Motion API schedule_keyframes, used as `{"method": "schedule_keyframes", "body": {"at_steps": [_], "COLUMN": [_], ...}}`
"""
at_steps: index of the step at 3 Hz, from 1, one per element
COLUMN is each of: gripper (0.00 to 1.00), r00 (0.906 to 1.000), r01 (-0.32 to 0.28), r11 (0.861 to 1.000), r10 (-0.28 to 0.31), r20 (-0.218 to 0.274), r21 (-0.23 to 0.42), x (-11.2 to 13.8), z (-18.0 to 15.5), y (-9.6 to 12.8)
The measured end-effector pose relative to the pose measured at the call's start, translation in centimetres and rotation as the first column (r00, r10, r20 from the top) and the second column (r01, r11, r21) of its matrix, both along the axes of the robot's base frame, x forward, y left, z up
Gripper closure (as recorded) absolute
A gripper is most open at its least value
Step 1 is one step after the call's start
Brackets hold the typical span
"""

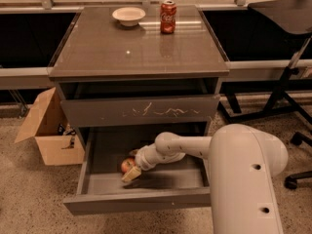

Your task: Pick apple from middle drawer and place on counter

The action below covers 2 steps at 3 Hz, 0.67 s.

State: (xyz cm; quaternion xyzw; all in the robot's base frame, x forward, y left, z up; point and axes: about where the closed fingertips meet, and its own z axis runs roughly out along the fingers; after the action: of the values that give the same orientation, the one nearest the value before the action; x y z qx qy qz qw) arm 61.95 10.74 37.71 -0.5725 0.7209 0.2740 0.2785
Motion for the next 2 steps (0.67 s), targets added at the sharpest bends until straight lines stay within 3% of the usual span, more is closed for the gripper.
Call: {"method": "schedule_keyframes", "body": {"at_steps": [1,2], "gripper": [0.54,0.78], "r00": [0.9999,0.9984], "r01": [-0.011,-0.028], "r11": [1.000,0.998], "r10": [0.011,0.025], "r20": [0.012,0.051], "r21": [0.010,0.048], "x": [-0.1,-0.1], "z": [0.2,1.9], "y": [-0.1,-0.7]}}
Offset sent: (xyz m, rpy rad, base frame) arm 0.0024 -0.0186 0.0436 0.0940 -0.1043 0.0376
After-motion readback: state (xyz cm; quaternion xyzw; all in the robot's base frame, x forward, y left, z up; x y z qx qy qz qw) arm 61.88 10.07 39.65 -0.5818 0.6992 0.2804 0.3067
